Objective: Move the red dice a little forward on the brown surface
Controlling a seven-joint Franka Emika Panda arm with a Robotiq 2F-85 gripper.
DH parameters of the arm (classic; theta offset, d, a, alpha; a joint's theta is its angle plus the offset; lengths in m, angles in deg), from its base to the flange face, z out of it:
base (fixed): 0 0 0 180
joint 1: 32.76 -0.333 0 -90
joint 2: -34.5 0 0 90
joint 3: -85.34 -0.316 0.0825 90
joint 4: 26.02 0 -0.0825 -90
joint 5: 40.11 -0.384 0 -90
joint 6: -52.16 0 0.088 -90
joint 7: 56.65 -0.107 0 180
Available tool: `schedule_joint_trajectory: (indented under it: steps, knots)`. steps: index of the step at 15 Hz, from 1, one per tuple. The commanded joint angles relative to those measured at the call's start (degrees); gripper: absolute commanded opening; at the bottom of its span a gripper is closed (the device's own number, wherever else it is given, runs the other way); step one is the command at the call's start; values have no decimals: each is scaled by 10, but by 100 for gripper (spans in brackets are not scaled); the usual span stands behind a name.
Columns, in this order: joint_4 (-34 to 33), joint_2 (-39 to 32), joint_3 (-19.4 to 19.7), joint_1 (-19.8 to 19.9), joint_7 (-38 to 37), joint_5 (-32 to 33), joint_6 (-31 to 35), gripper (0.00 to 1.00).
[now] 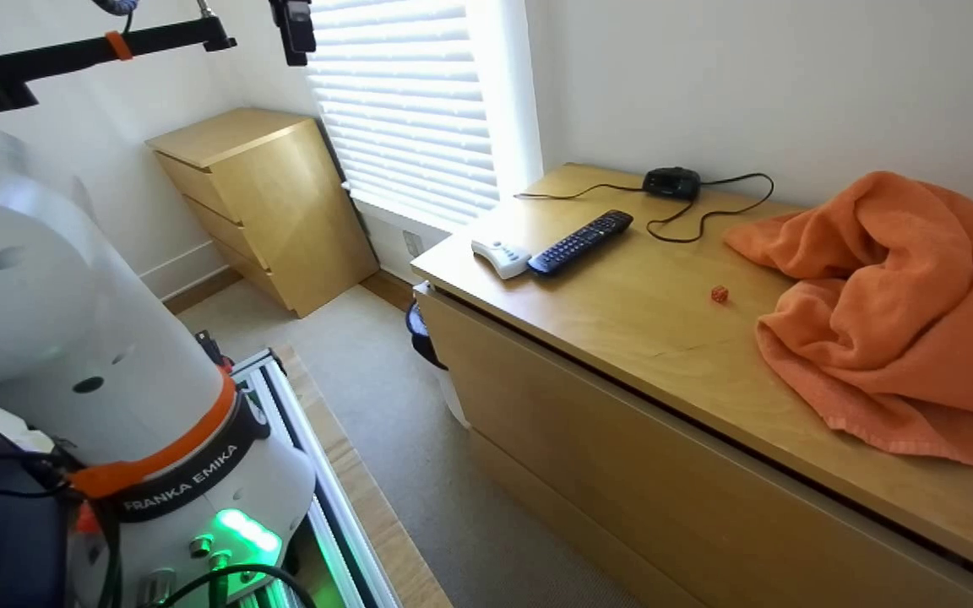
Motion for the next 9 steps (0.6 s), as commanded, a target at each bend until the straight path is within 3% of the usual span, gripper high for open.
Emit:
schedule_joint_trajectory:
  steps: [1,9]
  knots:
    - [11,-6,56,44,-23,1,9,100]
    - [38,-51,132,140,-117,-9,134,100]
